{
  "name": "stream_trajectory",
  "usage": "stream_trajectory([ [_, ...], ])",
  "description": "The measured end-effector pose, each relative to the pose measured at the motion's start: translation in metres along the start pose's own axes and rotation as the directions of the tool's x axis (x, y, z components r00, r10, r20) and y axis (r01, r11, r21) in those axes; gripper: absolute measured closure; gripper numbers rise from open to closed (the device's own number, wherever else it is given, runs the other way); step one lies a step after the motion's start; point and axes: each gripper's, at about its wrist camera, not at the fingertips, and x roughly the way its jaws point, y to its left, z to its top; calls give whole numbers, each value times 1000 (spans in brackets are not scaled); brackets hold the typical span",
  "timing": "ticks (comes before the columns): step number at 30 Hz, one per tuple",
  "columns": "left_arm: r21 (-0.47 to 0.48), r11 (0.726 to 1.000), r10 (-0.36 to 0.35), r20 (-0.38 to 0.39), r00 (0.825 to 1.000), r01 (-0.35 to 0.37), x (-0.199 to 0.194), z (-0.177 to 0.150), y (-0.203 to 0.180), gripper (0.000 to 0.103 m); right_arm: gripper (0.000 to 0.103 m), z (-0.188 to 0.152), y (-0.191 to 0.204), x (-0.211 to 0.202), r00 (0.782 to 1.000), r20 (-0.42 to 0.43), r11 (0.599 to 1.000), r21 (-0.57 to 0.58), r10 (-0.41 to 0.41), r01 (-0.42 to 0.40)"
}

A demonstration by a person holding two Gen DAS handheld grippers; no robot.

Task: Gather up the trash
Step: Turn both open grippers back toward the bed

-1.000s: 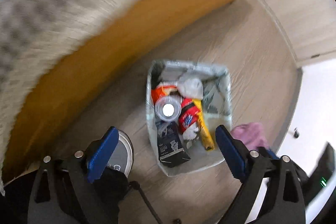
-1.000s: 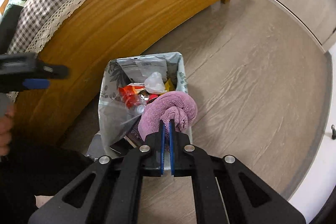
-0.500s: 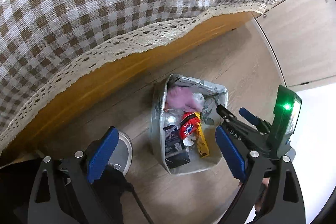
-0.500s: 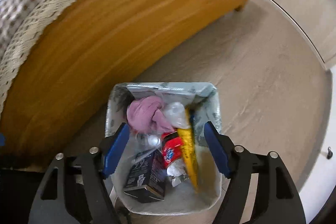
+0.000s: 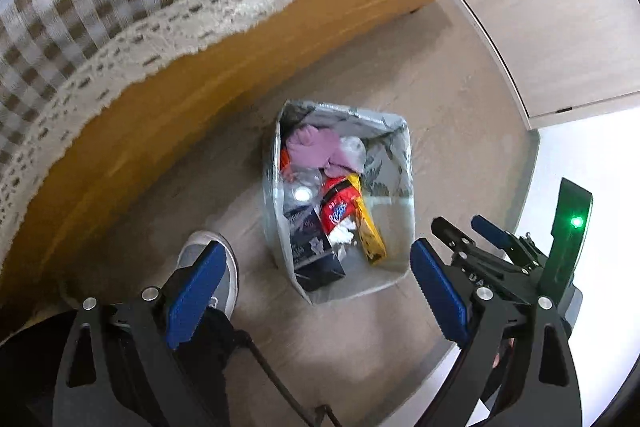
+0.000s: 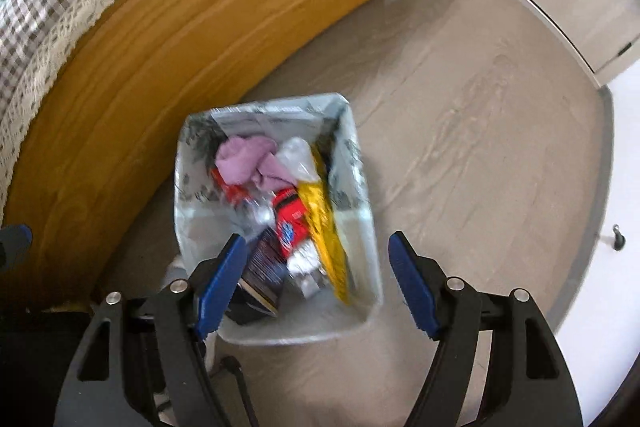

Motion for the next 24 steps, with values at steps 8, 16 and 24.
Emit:
stream_trajectory([
  [8, 4, 997, -71, 113, 991, 71, -48, -10, 5, 13, 32, -6, -4, -52, 997, 52, 999, 0, -52, 52],
  [16, 77, 993, -113, 428, 897, 89, -219, -29, 70, 13, 32, 35, 68, -148, 967, 253, 992, -118, -4, 35],
  [24, -222, 975, 156, 655, 740, -8, -348, -58, 236, 11, 27, 105, 236, -218, 923, 348, 855, -517, 166, 41],
])
